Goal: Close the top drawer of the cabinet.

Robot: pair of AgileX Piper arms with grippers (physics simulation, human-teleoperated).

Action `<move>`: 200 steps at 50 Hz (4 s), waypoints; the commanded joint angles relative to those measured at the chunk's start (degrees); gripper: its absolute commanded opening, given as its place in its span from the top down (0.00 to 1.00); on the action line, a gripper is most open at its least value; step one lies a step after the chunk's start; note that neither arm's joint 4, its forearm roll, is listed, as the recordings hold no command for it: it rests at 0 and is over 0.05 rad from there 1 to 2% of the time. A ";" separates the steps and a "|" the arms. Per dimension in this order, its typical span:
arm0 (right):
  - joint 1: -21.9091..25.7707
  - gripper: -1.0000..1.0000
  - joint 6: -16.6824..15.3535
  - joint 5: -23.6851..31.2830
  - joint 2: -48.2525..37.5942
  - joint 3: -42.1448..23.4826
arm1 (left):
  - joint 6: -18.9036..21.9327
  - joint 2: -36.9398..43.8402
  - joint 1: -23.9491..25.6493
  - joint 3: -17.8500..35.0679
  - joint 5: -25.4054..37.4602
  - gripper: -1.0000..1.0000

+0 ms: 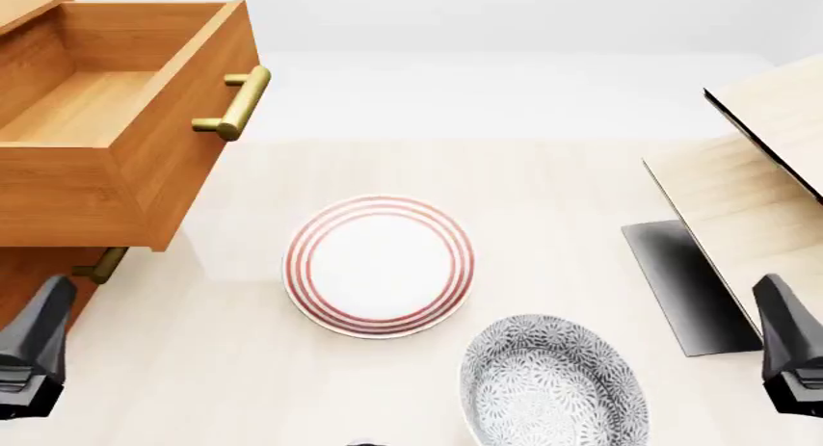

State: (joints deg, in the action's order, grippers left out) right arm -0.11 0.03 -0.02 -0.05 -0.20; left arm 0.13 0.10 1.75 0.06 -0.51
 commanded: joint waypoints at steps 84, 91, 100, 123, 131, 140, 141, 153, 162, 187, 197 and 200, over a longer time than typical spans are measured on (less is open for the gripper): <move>0.28 0.00 -0.23 -6.28 -6.39 0.10 | 2.06 29.53 19.67 54.76 14.16 0.00; 0.28 0.00 -0.18 -5.57 -5.65 0.11 | 4.94 31.89 23.59 58.28 15.08 0.00; 0.30 0.00 -0.17 -5.08 -5.11 0.10 | 5.09 33.94 26.53 61.77 16.57 0.00; 0.46 0.00 -0.24 -5.16 -5.22 0.11 | -1.79 40.67 32.78 72.24 23.69 0.00; 0.49 0.00 -0.29 -5.46 -5.56 0.13 | -4.38 42.81 35.14 75.29 26.14 0.00; 0.48 0.00 -0.25 -5.57 -5.71 0.14 | -5.18 43.16 37.60 75.26 26.91 0.00; 0.47 0.00 -0.24 -5.59 -5.74 0.14 | -5.30 43.32 37.78 75.56 27.08 0.00; 0.53 0.00 -0.29 -5.28 -5.38 0.15 | -9.73 44.45 40.34 77.18 28.11 0.00; 0.58 0.00 -0.31 -5.24 -5.33 0.15 | -11.49 44.92 42.06 76.66 28.17 0.00; 0.60 0.00 -0.23 -5.24 -5.31 0.13 | -14.78 47.63 45.58 75.40 28.02 0.00; 0.60 0.00 -0.23 -5.77 -5.86 0.13 | -14.62 50.51 47.18 76.69 28.94 0.00; 0.57 0.00 -0.20 -5.79 -5.90 0.14 | -15.17 51.18 47.89 76.99 29.24 0.00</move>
State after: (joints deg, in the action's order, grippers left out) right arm 0.49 -0.20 -5.54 -5.66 -0.07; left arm -14.39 49.26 48.01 76.36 28.19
